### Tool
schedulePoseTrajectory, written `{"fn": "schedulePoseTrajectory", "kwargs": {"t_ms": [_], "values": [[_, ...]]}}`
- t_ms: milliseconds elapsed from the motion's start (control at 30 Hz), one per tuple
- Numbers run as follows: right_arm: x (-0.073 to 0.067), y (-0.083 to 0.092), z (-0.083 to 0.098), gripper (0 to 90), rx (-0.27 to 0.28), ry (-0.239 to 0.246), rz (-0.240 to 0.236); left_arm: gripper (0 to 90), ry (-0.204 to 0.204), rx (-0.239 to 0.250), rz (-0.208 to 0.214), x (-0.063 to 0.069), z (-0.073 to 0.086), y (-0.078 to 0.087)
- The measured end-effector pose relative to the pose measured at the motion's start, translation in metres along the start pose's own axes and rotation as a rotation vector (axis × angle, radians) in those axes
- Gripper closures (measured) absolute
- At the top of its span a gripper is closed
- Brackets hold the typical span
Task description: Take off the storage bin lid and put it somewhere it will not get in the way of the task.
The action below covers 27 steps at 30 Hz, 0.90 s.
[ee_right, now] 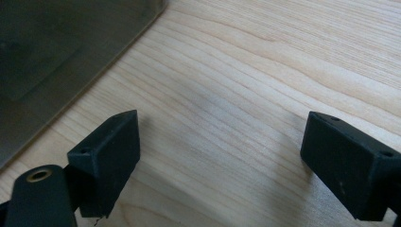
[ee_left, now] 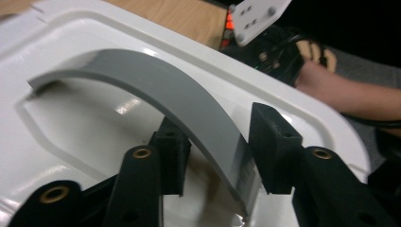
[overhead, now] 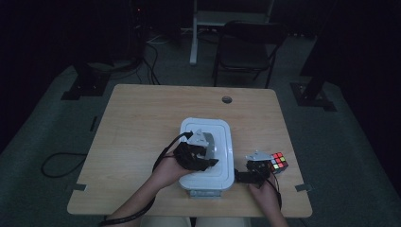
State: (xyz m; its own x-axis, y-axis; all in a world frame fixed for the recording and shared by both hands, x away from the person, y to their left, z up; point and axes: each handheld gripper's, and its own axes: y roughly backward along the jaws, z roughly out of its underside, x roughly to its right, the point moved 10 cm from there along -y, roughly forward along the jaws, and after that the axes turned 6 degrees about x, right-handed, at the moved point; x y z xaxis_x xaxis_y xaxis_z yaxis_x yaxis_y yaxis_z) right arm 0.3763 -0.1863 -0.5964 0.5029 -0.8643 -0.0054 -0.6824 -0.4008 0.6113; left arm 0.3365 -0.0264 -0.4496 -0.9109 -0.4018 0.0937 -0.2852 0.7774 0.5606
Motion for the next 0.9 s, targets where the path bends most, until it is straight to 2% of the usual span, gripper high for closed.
{"fn": "schedulePoseTrajectory", "kwargs": {"t_ms": [67,100,200,267,400,567,733,800,900], "values": [[0.0,0.0,0.0,12.6,0.0,0.001,0.0,63.8,-0.004,0.03,0.01,0.003,-0.004,0.005],[0.0,0.0,0.0,12.6,0.0,0.001,0.0,65.1,-0.004,0.03,0.01,0.003,-0.004,0.005],[0.0,0.0,0.0,12.6,0.0,0.001,0.0,66.4,-0.039,0.071,0.006,0.011,-0.013,0.015],[0.0,0.0,0.0,12.6,0.0,0.001,0.0,66.5,-0.046,0.082,0.016,0.015,-0.016,0.021],[0.0,0.0,0.0,12.6,0.001,0.001,0.0,66.5,-0.064,0.095,0.008,0.017,-0.021,0.031],[0.0,0.0,0.0,12.6,0.0,0.001,0.001,66.5,-0.065,0.11,0.001,0.016,-0.023,0.04],[0.0,0.0,0.0,12.6,0.0,0.001,0.0,67.7,-0.055,0.121,-0.015,0.008,-0.02,0.049],[0.0,0.0,0.0,12.6,0.0,0.002,0.0,68.2,-0.036,0.132,-0.008,0.004,-0.018,0.055],[0.0,0.0,0.0,12.6,0.0,0.001,0.001,68.4,-0.038,0.129,-0.011,0.001,-0.015,0.059]]}}
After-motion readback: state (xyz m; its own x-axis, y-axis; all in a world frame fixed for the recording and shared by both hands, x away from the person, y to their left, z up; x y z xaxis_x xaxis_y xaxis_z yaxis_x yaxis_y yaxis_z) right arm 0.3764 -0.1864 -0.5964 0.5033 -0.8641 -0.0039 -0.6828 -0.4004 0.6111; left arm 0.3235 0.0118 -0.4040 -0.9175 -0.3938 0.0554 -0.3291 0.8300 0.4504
